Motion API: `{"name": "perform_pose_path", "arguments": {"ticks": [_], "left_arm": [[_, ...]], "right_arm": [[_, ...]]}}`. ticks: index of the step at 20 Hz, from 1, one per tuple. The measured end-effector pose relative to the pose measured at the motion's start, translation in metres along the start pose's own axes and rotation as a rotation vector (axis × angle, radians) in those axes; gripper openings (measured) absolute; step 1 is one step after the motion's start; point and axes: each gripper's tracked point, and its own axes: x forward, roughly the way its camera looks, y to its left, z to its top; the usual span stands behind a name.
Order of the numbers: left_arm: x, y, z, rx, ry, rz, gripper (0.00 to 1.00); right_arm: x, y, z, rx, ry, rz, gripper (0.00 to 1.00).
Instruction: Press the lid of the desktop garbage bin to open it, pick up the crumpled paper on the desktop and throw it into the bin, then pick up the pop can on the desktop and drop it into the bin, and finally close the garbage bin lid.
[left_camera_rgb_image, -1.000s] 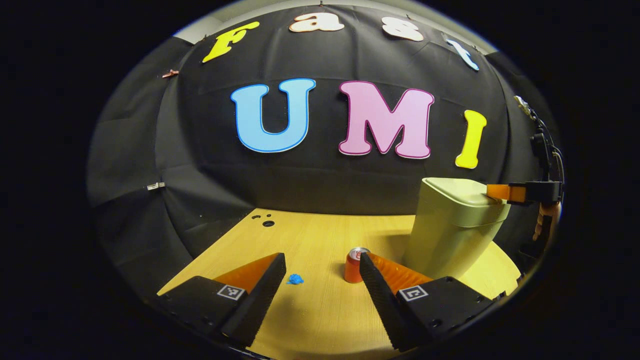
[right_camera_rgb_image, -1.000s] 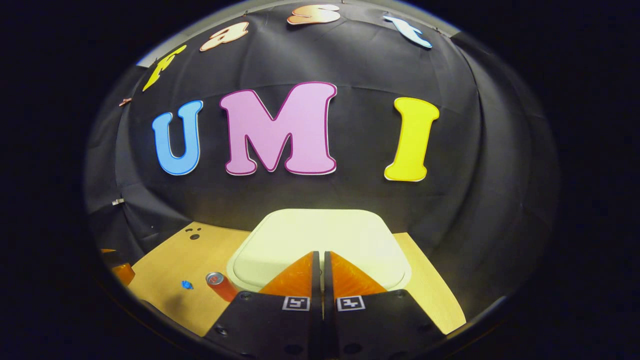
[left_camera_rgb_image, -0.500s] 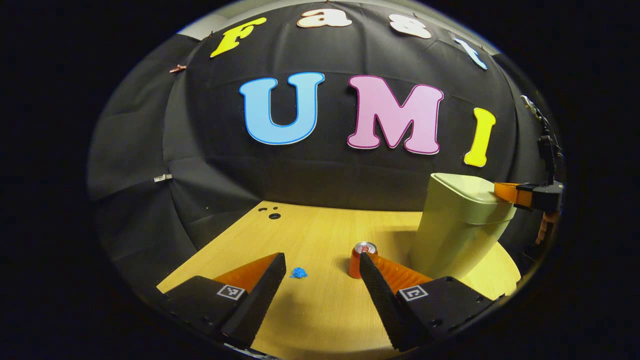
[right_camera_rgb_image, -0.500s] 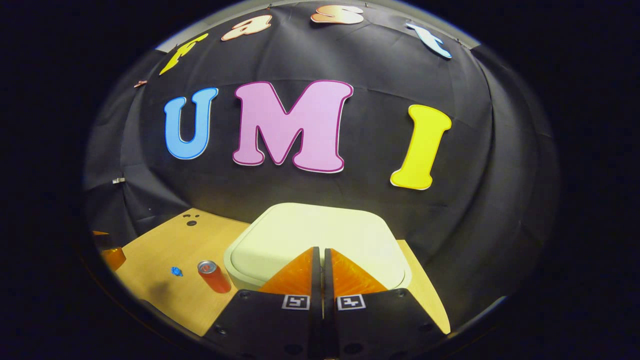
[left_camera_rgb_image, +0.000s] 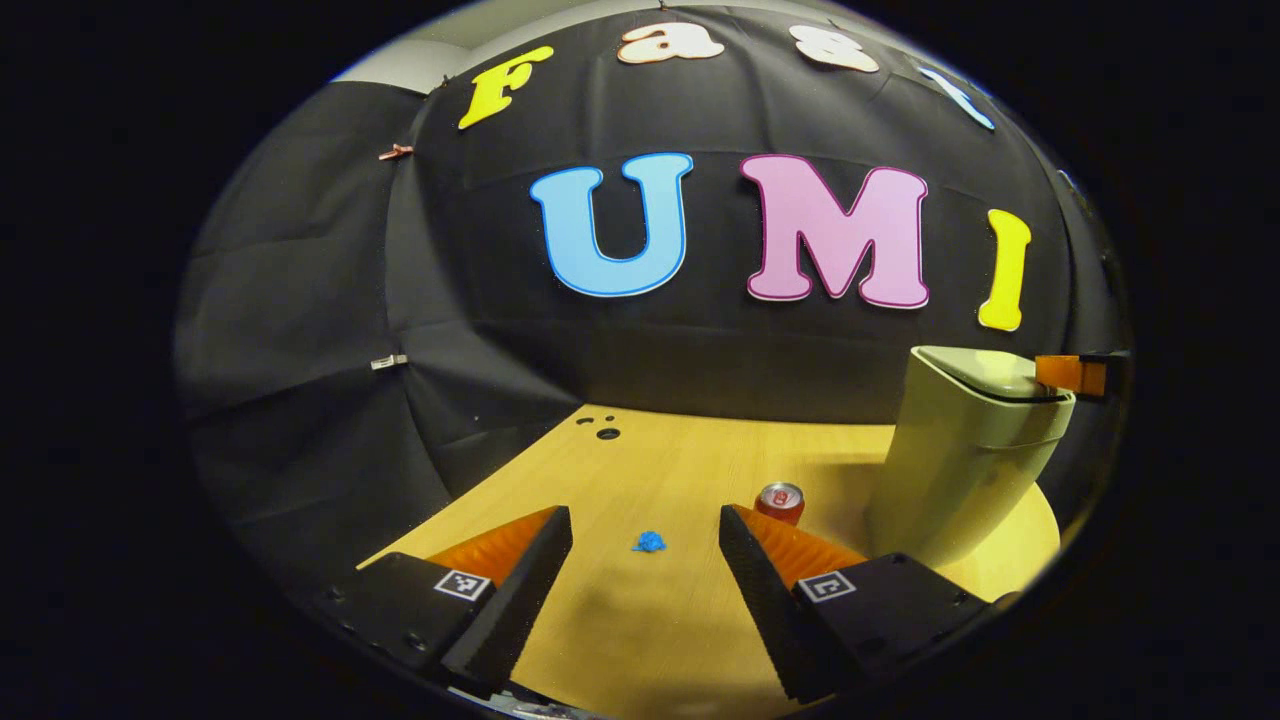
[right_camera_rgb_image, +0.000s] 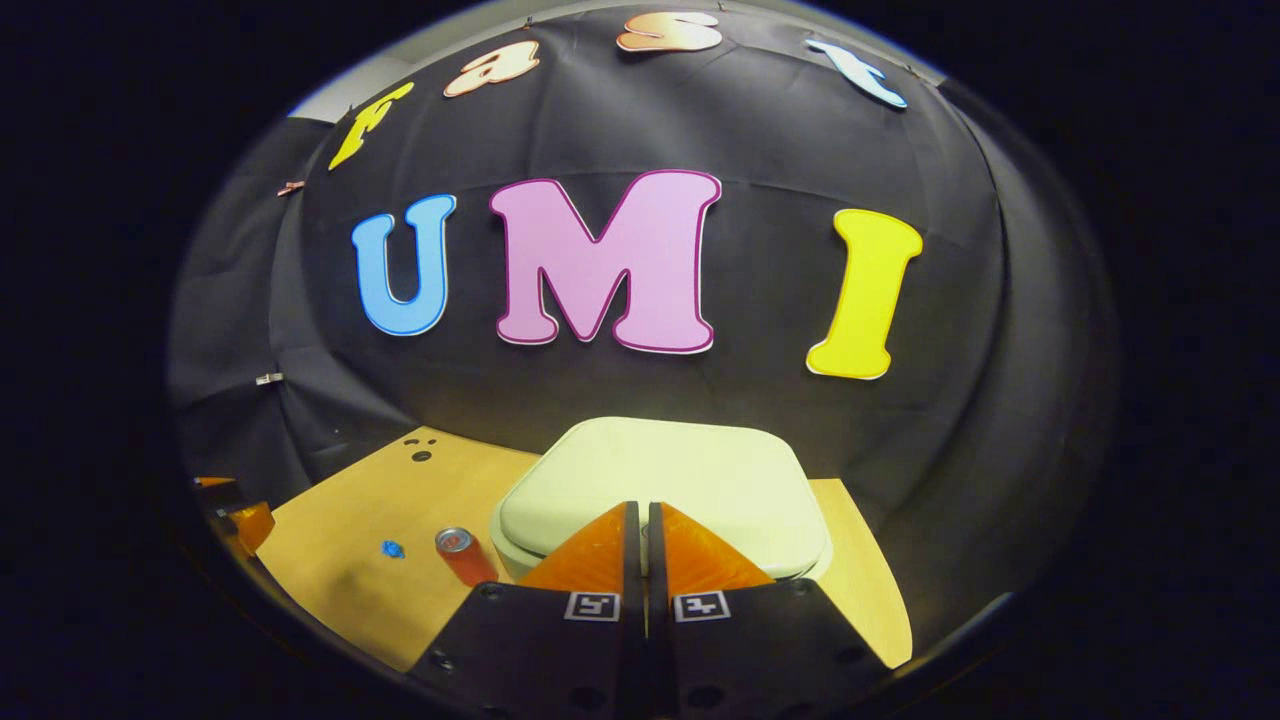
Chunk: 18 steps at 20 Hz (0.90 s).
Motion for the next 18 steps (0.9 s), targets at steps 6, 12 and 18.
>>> {"name": "perform_pose_path", "arguments": {"ticks": [6,12,18], "left_arm": [[0.017,-0.003,0.004,0.019,-0.015,-0.152,0.96],[0.037,0.010,-0.003,0.009,-0.033,-0.282,0.96],[0.058,0.036,-0.034,-0.005,0.021,-0.309,0.96]], "right_arm": [[-0.017,0.010,0.011,0.056,-0.018,-0.104,0.05],[-0.047,0.042,0.016,0.059,-0.034,-0.182,0.05],[-0.067,0.067,0.007,0.058,-0.045,-0.200,0.05]]}}
